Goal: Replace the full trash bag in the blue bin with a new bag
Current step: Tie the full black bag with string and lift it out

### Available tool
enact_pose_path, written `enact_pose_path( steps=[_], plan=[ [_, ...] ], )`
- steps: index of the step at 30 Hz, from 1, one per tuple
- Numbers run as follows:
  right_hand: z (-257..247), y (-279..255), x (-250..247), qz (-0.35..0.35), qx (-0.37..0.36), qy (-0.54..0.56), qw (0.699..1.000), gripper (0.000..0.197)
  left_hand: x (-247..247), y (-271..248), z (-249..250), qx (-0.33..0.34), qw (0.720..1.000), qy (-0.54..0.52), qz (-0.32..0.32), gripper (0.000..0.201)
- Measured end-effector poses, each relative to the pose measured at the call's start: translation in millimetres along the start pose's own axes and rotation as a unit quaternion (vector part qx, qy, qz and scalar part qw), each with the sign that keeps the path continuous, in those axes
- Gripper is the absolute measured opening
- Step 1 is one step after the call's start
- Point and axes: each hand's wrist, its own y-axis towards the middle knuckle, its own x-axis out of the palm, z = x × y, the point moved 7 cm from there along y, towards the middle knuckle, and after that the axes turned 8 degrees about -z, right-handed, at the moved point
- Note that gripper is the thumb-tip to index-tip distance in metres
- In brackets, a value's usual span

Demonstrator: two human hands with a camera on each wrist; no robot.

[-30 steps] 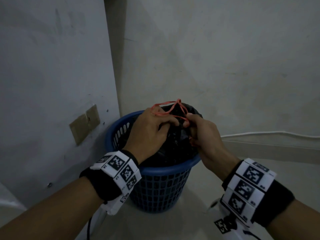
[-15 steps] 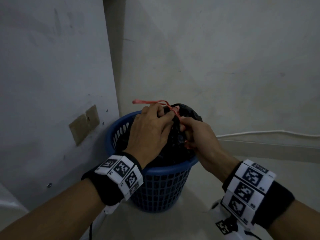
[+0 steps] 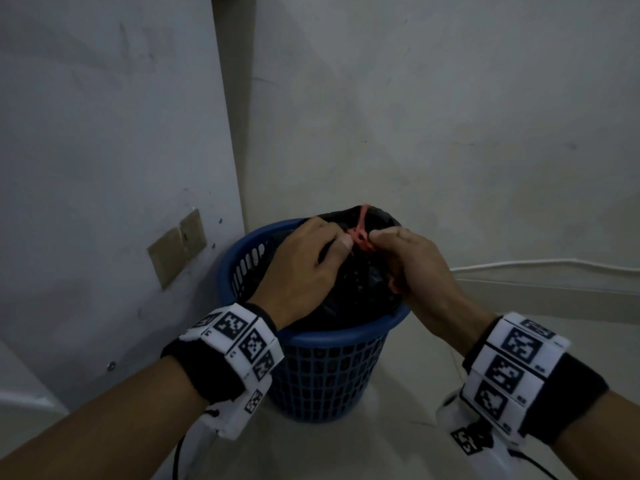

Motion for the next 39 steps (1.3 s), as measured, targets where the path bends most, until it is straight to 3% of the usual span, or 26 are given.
enact_pose_path(
  steps=[6, 10, 13, 17, 18, 20, 23, 25, 27, 29, 33, 37, 39],
  plan=[
    [-2, 3, -49, 0.116, -0.014, -0.030, 0.993, 0.017, -22, -10, -43, -0.074, 0.993, 0.079, 0.040, 0.033],
    [4, 3, -56, 0.144, -0.012, -0.067, 0.987, 0.018, -21, -16, -52, -0.093, 0.991, 0.085, 0.038, 0.033],
    [-9, 2, -58, 0.174, -0.058, -0.111, 0.977, 0.014, -26, -12, -51, -0.114, 0.989, 0.067, 0.061, 0.033],
    [-28, -5, -43, 0.115, -0.154, -0.179, 0.965, 0.006, -29, -12, -38, -0.106, 0.990, 0.051, 0.075, 0.019],
    [-31, -7, -37, 0.095, -0.174, -0.192, 0.961, 0.005, -25, -12, -31, -0.086, 0.993, 0.051, 0.058, 0.018],
    [-39, -10, -26, 0.077, -0.205, -0.206, 0.954, 0.006, -10, -12, -19, -0.040, 0.997, 0.066, -0.019, 0.041],
    [-46, -9, -13, 0.074, -0.238, -0.200, 0.947, 0.017, 18, -13, -12, -0.023, 0.980, 0.150, -0.127, 0.065],
    [-47, -8, -5, 0.084, -0.256, -0.229, 0.935, 0.017, 29, -14, -17, -0.037, 0.959, 0.241, -0.148, 0.064],
    [-48, -9, 3, 0.091, -0.275, -0.275, 0.917, 0.018, 32, -15, -20, -0.033, 0.950, 0.281, -0.134, 0.049],
    [-47, -9, 9, 0.083, -0.302, -0.319, 0.895, 0.017, 30, -14, -22, -0.025, 0.964, 0.242, -0.105, 0.038],
    [-27, -7, 27, -0.007, -0.259, -0.401, 0.879, 0.042, 14, -13, -35, -0.098, 0.994, 0.026, -0.037, 0.051],
    [2, -8, 44, -0.097, -0.174, -0.486, 0.851, 0.072, 17, -13, -47, -0.179, 0.970, -0.161, -0.025, 0.056],
    [10, -9, 50, -0.117, -0.149, -0.511, 0.838, 0.072, 18, -12, -53, -0.218, 0.954, -0.204, -0.022, 0.069]
  ],
)
